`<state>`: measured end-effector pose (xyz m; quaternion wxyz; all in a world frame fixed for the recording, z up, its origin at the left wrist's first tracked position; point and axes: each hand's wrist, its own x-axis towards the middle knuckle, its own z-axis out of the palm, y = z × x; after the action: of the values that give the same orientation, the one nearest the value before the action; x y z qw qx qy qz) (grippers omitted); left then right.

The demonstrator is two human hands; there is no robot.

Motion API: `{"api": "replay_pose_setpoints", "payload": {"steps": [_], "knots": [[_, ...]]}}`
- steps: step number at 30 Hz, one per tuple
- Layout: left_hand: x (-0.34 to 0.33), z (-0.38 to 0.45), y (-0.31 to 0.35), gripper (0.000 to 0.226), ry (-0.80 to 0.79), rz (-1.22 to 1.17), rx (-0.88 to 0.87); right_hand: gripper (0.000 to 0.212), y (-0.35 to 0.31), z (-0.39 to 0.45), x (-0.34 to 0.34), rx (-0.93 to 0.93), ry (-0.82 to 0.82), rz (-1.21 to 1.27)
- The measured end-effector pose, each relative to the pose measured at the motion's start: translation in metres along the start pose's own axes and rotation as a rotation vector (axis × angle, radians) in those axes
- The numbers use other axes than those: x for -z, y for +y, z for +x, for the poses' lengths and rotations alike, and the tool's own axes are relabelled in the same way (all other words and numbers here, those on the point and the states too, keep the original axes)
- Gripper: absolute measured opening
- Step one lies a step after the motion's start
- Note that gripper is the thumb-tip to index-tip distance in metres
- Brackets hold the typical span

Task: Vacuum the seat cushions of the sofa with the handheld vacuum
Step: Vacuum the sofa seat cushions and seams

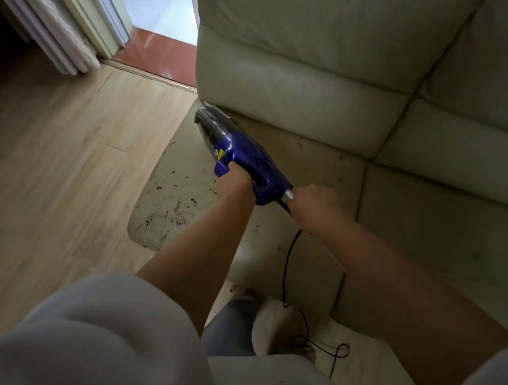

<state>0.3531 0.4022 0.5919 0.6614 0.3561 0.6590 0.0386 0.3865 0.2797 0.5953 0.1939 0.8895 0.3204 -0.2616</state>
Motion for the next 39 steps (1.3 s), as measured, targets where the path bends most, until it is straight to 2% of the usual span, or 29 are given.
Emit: {"api": "replay_pose_setpoints", "payload": {"steps": [6, 17, 26, 30, 33, 36, 39], "knots": [[-0.001, -0.015, -0.01, 0.032, -0.011, 0.034, -0.017, 0.024, 0.006, -0.016, -0.01, -0.004, 0.032, 0.034], [-0.018, -0.041, -0.049, 0.035, -0.065, 0.022, 0.014, 0.022, 0.043, -0.053, -0.03, -0.021, 0.075, 0.015], [-0.032, -0.062, -0.082, 0.03, -0.129, 0.037, 0.0, 0.012, 0.067, -0.086, -0.048, -0.112, 0.058, 0.067], [-0.04, -0.069, -0.097, 0.024, -0.162, 0.035, 0.004, 0.019, 0.08, -0.103, -0.053, -0.146, 0.036, 0.105], [-0.047, -0.073, -0.112, 0.021, -0.185, 0.032, 0.017, 0.012, 0.092, -0.115, -0.06, -0.138, 0.033, 0.052], [-0.053, -0.077, -0.126, 0.017, -0.211, 0.045, 0.042, 0.024, 0.104, -0.122, -0.071, -0.115, 0.031, 0.007], [-0.061, -0.082, -0.137, 0.019, -0.229, 0.093, 0.06, 0.024, 0.117, -0.13, -0.082, -0.094, 0.04, -0.014]]}}
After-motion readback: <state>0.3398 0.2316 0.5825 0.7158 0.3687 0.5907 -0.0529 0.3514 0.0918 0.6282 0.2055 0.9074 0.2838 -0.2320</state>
